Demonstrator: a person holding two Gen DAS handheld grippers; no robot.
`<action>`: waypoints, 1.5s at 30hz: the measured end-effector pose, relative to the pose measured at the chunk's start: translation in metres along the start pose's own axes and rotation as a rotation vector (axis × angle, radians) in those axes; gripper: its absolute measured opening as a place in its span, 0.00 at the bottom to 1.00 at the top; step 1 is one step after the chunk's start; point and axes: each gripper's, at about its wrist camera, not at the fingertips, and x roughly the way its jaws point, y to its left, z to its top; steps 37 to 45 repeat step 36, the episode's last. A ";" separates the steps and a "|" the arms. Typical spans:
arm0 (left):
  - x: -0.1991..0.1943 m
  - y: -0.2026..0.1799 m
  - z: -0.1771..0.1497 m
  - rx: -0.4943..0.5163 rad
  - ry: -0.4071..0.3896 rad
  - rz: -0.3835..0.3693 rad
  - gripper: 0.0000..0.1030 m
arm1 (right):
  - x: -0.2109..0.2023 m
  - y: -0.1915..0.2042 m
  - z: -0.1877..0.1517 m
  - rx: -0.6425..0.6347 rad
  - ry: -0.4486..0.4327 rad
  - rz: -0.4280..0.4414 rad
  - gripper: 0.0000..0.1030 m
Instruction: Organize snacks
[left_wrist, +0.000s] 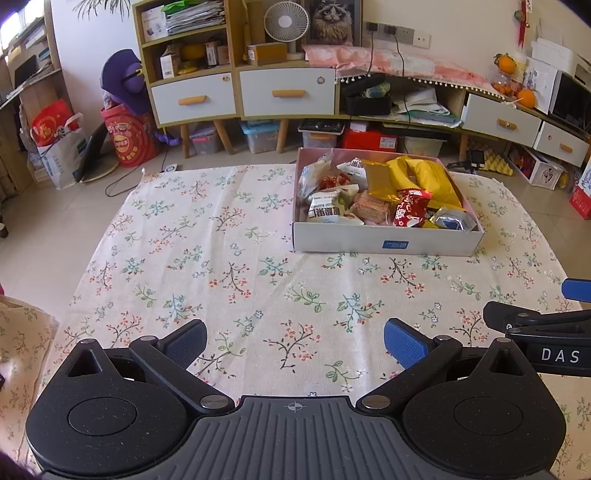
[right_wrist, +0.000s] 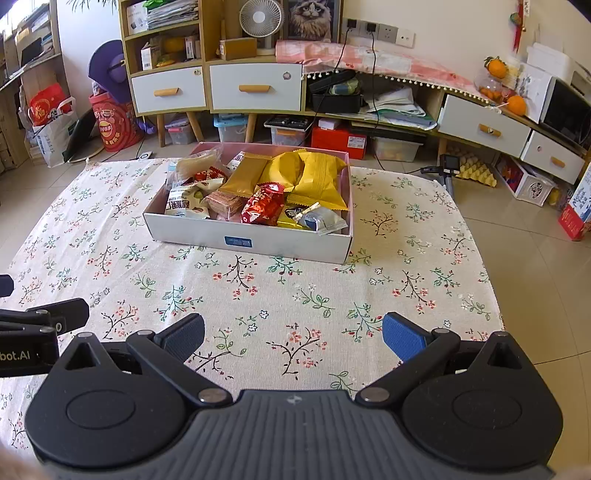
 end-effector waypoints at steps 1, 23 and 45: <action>0.000 0.000 0.000 0.000 0.000 0.000 1.00 | 0.000 0.000 0.000 0.000 0.000 0.000 1.00; 0.000 -0.001 0.000 0.001 0.003 -0.002 1.00 | 0.000 0.001 0.000 0.001 0.002 0.000 1.00; 0.003 -0.003 -0.005 0.015 0.016 -0.020 1.00 | 0.000 0.001 0.000 0.001 0.002 0.000 1.00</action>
